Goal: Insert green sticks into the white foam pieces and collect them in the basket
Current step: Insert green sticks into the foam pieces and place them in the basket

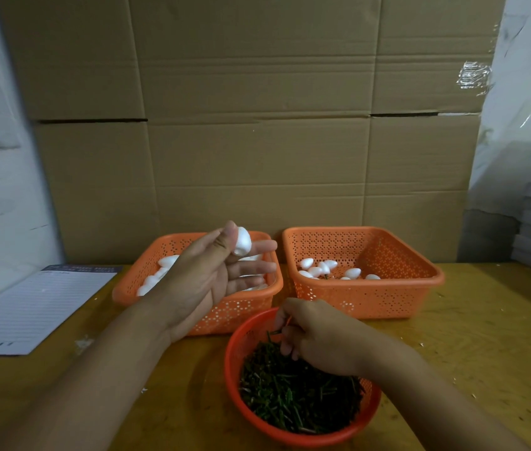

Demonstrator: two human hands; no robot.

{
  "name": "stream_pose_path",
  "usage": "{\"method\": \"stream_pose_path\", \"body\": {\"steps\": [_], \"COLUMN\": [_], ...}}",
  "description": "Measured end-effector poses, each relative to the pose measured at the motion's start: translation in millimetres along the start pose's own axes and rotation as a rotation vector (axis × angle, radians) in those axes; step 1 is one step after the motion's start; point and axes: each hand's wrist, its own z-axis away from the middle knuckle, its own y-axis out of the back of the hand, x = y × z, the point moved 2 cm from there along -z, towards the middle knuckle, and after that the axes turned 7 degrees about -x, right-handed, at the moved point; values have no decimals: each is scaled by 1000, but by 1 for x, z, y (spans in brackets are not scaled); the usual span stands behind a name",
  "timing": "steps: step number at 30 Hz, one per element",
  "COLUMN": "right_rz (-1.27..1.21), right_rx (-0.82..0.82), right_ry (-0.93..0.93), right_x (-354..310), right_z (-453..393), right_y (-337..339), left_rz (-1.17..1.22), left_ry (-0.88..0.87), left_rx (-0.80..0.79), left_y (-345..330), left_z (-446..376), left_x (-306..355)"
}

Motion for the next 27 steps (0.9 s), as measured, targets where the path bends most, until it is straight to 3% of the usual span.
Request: {"method": "stream_pose_path", "body": {"steps": [9,16,20,27], "right_rz": [7,45,25,8], "right_rx": [16,20,31,16], "right_ry": [0,20,22,0], "right_x": [3,3,2,0], "right_z": [-1,-3,-2,-1], "right_y": [0,0,0,0], "left_rz": [10,239,392,412], "left_ry": [-18,32,104,161], "left_rx": [94,109,198,245], "left_y": [6,7,14,17], "left_z": [-1,-3,-5,-5], "left_x": [0,-1,-4,-5]}}
